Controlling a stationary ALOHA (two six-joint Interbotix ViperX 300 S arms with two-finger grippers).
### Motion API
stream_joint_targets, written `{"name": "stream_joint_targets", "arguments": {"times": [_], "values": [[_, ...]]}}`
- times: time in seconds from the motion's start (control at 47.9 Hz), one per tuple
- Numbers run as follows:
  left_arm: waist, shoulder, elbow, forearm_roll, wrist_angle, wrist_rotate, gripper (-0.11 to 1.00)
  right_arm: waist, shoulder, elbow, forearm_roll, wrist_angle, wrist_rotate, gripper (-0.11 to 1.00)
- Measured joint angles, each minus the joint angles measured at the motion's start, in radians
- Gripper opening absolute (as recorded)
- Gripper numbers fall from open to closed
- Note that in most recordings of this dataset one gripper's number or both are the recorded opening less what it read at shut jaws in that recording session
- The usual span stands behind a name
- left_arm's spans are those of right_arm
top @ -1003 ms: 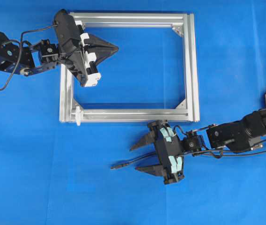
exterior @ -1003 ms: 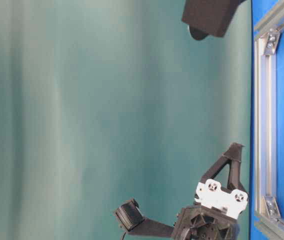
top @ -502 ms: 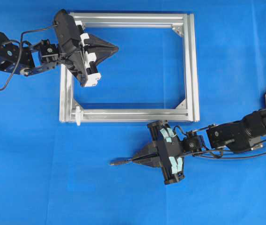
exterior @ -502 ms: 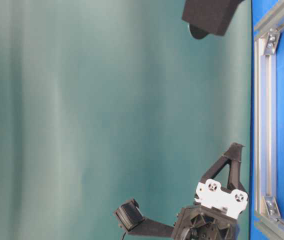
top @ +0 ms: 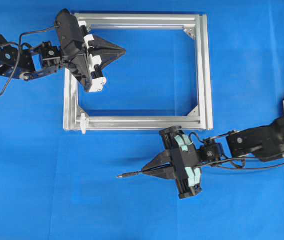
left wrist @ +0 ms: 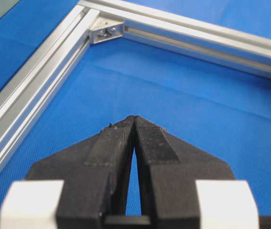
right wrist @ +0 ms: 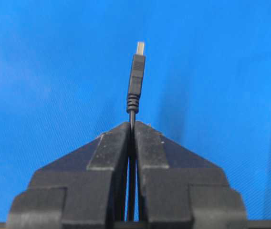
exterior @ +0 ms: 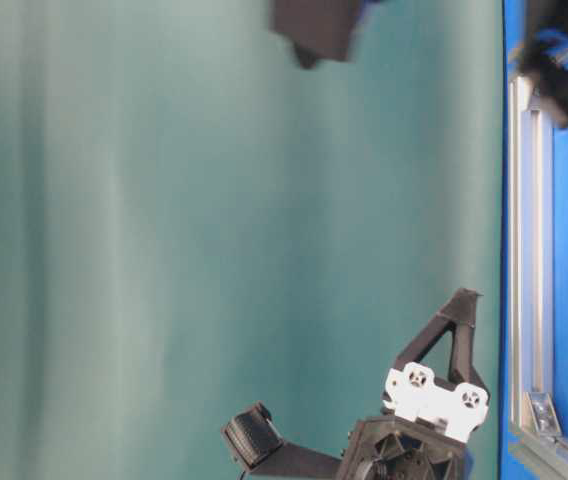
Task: Insert the wire through the string loop located on the left side.
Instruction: 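Lift the cable with the right gripper and move it toward the frame corner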
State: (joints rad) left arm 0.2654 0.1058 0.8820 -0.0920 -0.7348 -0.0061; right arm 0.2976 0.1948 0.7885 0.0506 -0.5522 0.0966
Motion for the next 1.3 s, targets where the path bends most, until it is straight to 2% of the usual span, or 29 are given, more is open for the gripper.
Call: {"name": "stream_joint_targets", "arguments": {"times": [0.167,1.296], "values": [[0.0,-0.003,0.009,0.002,0.0,0.0,0.0,0.0,-0.06,0.002,0.0,0.044,-0.002,0.01],[0.0,-0.003,0.009,0.0,0.0,-0.002,0.0,0.0,-0.061,0.005,0.0,0.055,-0.002,0.01]]}}
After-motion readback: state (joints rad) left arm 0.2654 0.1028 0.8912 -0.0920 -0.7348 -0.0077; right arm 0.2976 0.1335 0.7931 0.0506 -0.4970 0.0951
